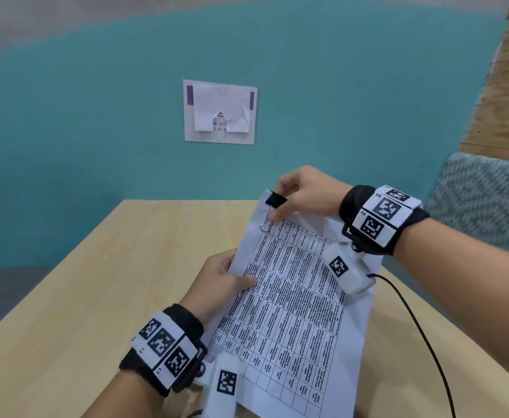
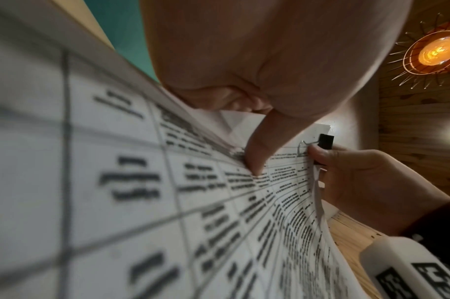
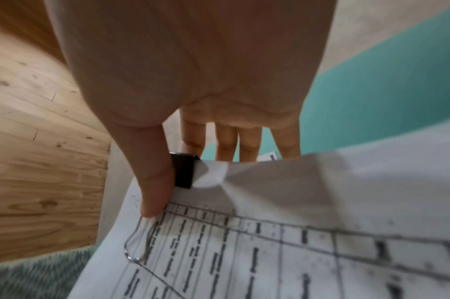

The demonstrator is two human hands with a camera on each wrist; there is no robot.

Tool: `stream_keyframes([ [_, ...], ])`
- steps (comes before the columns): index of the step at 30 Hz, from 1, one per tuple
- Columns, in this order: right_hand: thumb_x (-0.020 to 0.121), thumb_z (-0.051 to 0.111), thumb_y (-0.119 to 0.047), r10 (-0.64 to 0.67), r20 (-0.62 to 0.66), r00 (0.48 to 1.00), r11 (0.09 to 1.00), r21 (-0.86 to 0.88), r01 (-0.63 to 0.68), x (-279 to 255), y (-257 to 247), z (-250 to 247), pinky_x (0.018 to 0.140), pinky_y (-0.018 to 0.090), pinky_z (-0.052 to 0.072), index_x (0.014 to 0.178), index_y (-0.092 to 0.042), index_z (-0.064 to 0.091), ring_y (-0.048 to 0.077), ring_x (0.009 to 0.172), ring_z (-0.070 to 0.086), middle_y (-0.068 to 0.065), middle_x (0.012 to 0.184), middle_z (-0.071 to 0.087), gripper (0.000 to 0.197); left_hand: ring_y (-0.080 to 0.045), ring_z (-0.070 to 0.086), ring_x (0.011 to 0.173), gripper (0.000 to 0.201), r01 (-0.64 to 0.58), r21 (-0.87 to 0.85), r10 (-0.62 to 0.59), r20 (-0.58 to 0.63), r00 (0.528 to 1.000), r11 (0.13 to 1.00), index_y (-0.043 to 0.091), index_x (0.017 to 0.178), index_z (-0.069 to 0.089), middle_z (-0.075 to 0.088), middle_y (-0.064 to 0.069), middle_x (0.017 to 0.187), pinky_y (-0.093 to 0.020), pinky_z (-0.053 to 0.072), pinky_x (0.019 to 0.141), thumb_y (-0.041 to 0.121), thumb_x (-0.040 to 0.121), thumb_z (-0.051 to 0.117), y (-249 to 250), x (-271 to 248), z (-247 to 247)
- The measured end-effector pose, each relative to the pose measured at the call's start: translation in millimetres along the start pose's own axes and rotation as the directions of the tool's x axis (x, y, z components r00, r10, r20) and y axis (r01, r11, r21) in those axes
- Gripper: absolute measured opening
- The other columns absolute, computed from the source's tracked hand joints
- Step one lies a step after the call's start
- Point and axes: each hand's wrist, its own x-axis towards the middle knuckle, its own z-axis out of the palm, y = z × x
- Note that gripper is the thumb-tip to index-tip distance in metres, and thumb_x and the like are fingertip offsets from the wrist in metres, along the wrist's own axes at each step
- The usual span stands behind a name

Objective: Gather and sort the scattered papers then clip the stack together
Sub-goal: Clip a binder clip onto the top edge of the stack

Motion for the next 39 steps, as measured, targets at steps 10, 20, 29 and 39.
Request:
stream_keyframes([
  [10, 0.079, 0.078, -0.005, 0.014, 0.042, 0.999, 0.988, 0.156, -0.021, 3.0, 6.6, 13.5, 0.102, 0.047, 0.05, 0.105, -0.019, 0.05, 0.032, 0.096, 0.073, 0.01, 0.089, 0.08, 0.041, -0.017, 0.078, 0.082, 0.036, 0.029, 0.033, -0.029, -0.008, 1.0, 0.999, 0.013, 0.121, 0.074, 0.081, -0.008, 0.107, -0.025, 0.058, 0.066, -0.01, 0.096, 0.061, -2.2, -1.2, -2.1],
  [20, 0.092, 0.067, -0.04, 0.038, -0.027, 0.999, 0.98, -0.192, -0.043, 2.0, 23.1, 39.3, 0.094, 0.032, 0.045, 0.13, -0.025, 0.054, 0.018, 0.112, 0.057, -0.006, 0.121, 0.06, 0.042, -0.032, 0.068, 0.106, 0.04, 0.273, 0.005, -0.268, -0.18, 0.947, 0.962, 0.01, 0.124, 0.057, 0.07, -0.014, 0.118, -0.047, 0.056, 0.096, -0.013, 0.093, 0.052, -15.4, 8.4, -19.6],
  [29, 0.095, 0.063, -0.036, 0.211, 0.263, 0.941, 0.937, -0.33, -0.118, -18.1, 53.0, 93.1, 0.101, 0.031, 0.044, 0.129, -0.024, 0.062, 0.018, 0.119, 0.057, -0.001, 0.131, 0.06, 0.036, -0.034, 0.068, 0.106, 0.044, 0.462, 0.187, -0.427, -0.201, 0.882, 0.867, 0.005, 0.126, 0.064, 0.071, -0.012, 0.117, -0.044, 0.058, 0.092, 0.011, 0.083, 0.071, -24.7, 17.0, -36.5],
  [39, 0.088, 0.073, -0.037, 0.309, 0.338, 0.889, 0.89, -0.432, -0.146, -39.8, 64.7, 117.3, 0.094, 0.03, 0.048, 0.137, -0.026, 0.056, 0.02, 0.118, 0.055, -0.001, 0.141, 0.055, 0.053, -0.022, 0.067, 0.108, 0.033, 0.313, 0.751, -0.322, -0.141, 0.936, 0.582, 0.022, 0.117, 0.077, 0.07, -0.002, 0.119, -0.029, 0.053, 0.091, 0.018, 0.085, 0.083, 1.6, 3.2, -30.6],
])
